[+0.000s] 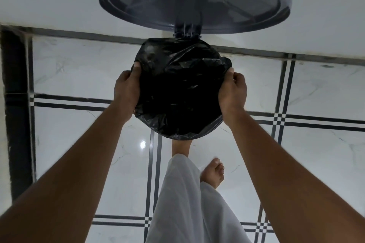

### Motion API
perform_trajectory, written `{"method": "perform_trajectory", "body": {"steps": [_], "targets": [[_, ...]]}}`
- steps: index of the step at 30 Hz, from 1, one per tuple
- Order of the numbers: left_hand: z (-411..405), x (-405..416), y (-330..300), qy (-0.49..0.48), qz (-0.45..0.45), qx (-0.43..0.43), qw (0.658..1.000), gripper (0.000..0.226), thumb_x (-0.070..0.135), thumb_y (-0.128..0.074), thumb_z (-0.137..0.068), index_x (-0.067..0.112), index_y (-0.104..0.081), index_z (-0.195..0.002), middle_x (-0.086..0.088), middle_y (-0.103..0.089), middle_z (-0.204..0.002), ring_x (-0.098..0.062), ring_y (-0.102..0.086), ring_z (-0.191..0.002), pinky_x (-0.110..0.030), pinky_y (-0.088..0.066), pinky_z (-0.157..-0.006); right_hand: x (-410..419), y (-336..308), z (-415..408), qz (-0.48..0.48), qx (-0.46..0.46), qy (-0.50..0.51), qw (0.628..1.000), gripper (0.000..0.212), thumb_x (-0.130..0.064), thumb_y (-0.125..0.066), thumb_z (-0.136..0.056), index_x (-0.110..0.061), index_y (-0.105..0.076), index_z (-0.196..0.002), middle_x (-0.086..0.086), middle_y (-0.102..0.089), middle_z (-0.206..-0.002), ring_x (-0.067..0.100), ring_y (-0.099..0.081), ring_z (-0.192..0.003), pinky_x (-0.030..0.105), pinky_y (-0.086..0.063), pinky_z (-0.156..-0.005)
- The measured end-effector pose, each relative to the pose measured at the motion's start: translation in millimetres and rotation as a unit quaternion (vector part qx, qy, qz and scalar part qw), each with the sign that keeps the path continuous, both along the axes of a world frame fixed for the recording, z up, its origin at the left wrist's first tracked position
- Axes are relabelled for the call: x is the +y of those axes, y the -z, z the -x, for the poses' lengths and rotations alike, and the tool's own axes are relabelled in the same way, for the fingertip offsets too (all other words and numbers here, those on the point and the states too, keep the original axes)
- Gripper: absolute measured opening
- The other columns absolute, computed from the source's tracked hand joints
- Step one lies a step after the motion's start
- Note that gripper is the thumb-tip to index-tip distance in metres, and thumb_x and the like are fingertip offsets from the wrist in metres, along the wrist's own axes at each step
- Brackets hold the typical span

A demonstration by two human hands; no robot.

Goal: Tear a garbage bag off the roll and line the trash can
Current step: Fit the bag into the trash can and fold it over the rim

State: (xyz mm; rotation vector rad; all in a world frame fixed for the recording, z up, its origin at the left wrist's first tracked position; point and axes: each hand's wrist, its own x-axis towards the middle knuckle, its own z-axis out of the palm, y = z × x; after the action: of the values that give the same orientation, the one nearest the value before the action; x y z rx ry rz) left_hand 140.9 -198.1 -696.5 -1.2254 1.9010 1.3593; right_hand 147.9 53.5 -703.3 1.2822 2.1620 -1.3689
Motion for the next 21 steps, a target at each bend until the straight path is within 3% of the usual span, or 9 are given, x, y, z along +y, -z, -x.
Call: {"method": "perform_trajectory", "body": {"steps": [3,6,8,10,13,15,17,19,21], "targets": [[15.4,-6.6,7.5,-0.065,-0.053,-0.067,0.994,0.038,0.054,-0.064,-0.086,0.021,-0.077,-0.101,-0.002,-0.078,-0.102,-0.031,-0.075,-0.099,-0.046,-0.06,-0.098,2.9,10.6,3.6,0.005,-0.012,0.01,1.0,0.038,-0.051,-0.037,-0.119,-0.021,-0.06,-0.121,-0.012,-0.063,-0.101,0.023,-0.065,-0.111,0.037,-0.048,-0.095],[28.0,-10.6,12.7,-0.08,-0.091,-0.095,0.988,0.014,0.026,-0.063,-0.088,0.016,-0.072,-0.085,-0.006,-0.071,-0.085,-0.028,-0.072,-0.081,-0.039,-0.059,-0.081,4.9,13.6,7.7,0.015,-0.021,0.006,1.0,0.045,-0.055,-0.035,-0.119,-0.018,-0.061,-0.124,-0.012,-0.062,-0.1,0.022,-0.064,-0.108,0.035,-0.045,-0.094],[33.4,-15.0,10.5,-0.05,-0.146,-0.116,0.981,0.012,0.018,-0.06,-0.093,0.014,-0.068,-0.085,-0.01,-0.067,-0.085,-0.025,-0.068,-0.079,-0.039,-0.057,-0.081,7.3,15.9,9.2,0.009,-0.016,0.0,1.0,0.04,-0.055,-0.037,-0.118,-0.02,-0.056,-0.124,-0.013,-0.062,-0.099,0.016,-0.065,-0.101,0.034,-0.045,-0.094],[38.1,-22.1,13.9,-0.028,-0.118,-0.126,0.985,0.005,0.012,-0.063,-0.091,0.014,-0.067,-0.091,-0.009,-0.065,-0.089,-0.022,-0.065,-0.08,-0.038,-0.058,-0.084,8.1,13.5,9.7,-0.012,-0.006,-0.006,1.0,0.036,-0.053,-0.042,-0.118,-0.021,-0.054,-0.127,-0.011,-0.065,-0.101,0.009,-0.065,-0.096,0.036,-0.05,-0.095],[42.6,-26.5,12.8,0.033,0.112,-0.019,0.993,0.021,0.014,-0.07,-0.078,0.024,-0.073,-0.096,0.001,-0.074,-0.102,-0.018,-0.069,-0.086,-0.03,-0.057,-0.079,9.9,6.3,12.2,-0.146,0.02,-0.078,0.986,0.037,-0.046,-0.053,-0.114,-0.021,-0.061,-0.14,0.002,-0.069,-0.128,0.022,-0.062,-0.123,0.046,-0.049,-0.109],[44.4,-25.2,4.8,0.088,0.192,0.059,0.976,0.032,0.016,-0.063,-0.079,0.028,-0.079,-0.104,0.003,-0.075,-0.109,-0.018,-0.071,-0.097,-0.032,-0.059,-0.088,9.1,1.3,15.9,-0.184,0.076,-0.099,0.975,0.034,-0.038,-0.055,-0.112,-0.021,-0.065,-0.14,0.002,-0.066,-0.135,0.018,-0.054,-0.125,0.041,-0.044,-0.106],[48.6,-23.6,0.9,0.079,0.129,0.1,0.983,0.03,0.024,-0.059,-0.08,0.025,-0.082,-0.1,0.003,-0.078,-0.102,-0.025,-0.072,-0.099,-0.04,-0.059,-0.093,5.9,-2.6,22.8,-0.156,0.135,-0.122,0.971,0.035,-0.042,-0.053,-0.112,-0.021,-0.07,-0.134,-0.003,-0.072,-0.127,0.016,-0.063,-0.119,0.043,-0.051,-0.104],[50.7,-17.5,3.4,0.077,0.05,0.108,0.99,0.027,0.037,-0.06,-0.078,0.019,-0.079,-0.085,-0.004,-0.078,-0.089,-0.03,-0.07,-0.089,-0.048,-0.058,-0.086,0.6,-2.8,28.5,-0.122,0.134,-0.169,0.969,0.038,-0.05,-0.05,-0.113,-0.023,-0.072,-0.13,-0.007,-0.076,-0.118,0.014,-0.07,-0.11,0.044,-0.057,-0.103],[51.6,-9.0,4.0,0.148,0.05,0.092,0.983,0.037,0.05,-0.061,-0.091,0.016,-0.069,-0.079,-0.002,-0.07,-0.079,-0.023,-0.062,-0.081,-0.043,-0.051,-0.08,-4.9,2.2,33.5,-0.112,0.119,-0.215,0.963,0.042,-0.054,-0.048,-0.113,-0.022,-0.073,-0.125,-0.004,-0.076,-0.113,0.018,-0.07,-0.107,0.042,-0.057,-0.1]]}}
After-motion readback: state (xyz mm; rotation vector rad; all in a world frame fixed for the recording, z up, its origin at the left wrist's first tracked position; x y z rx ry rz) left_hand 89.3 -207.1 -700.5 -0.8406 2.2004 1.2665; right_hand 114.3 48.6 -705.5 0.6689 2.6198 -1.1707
